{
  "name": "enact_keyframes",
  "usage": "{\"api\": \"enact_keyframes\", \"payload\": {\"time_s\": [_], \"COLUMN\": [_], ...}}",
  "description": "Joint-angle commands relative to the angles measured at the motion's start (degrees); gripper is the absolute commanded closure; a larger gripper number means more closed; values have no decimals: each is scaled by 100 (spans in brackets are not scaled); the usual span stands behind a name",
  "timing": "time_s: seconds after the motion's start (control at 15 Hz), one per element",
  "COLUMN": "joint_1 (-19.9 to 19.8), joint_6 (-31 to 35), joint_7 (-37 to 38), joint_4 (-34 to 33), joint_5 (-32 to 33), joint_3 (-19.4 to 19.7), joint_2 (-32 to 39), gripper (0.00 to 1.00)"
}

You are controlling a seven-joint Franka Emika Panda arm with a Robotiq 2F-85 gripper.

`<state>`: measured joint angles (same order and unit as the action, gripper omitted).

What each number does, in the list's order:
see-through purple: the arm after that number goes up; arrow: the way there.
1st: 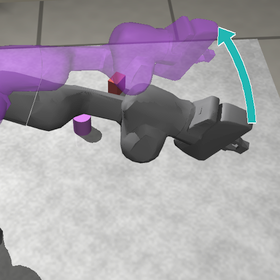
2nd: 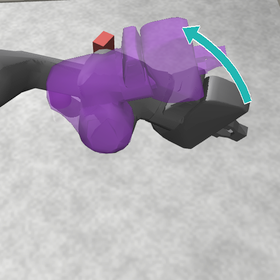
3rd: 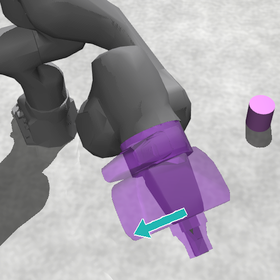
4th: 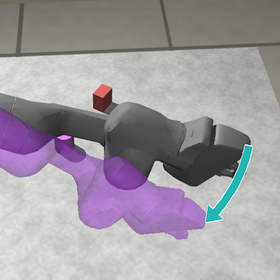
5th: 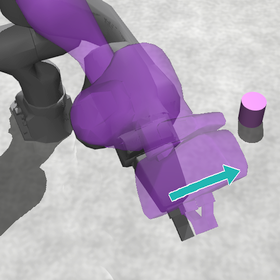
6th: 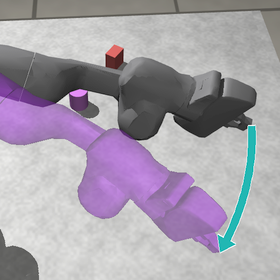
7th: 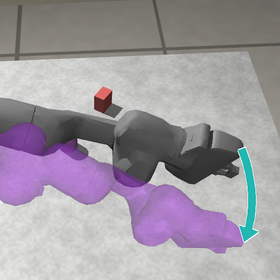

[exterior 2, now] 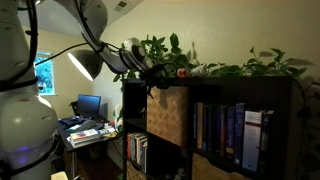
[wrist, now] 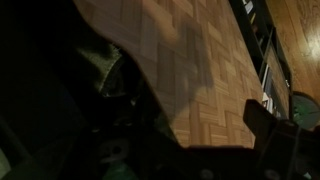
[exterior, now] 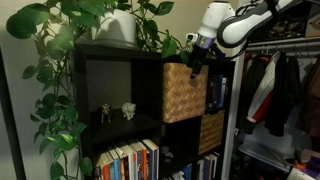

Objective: Pull out the brown basket then put the socks one at a time in the basket then push in the basket

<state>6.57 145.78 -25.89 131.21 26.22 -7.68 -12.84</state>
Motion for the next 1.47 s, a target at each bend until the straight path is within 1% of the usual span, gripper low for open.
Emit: {"api": "enact_keyframes", "payload": {"time_s": [0.0,0.53,0.8,1.0,1.13,1.2,1.33,1.4], "joint_1": [145,302,414,478,487,477,387,387], "joint_6": [-401,-1548,-2020,-2306,-2404,-2325,-1884,-1815], "joint_7": [-324,-1054,-1327,-1390,-1360,-1313,-1055,-1041], "joint_4": [159,31,16,-9,1,32,130,112], "joint_5": [-313,-1164,-1405,-1453,-1395,-1318,-1046,-1070], "joint_3": [90,87,43,31,30,28,8,38], "joint_2": [-154,-287,-437,-510,-567,-600,-661,-660], "gripper": [0,0,0,0,0,0,0,0]}}
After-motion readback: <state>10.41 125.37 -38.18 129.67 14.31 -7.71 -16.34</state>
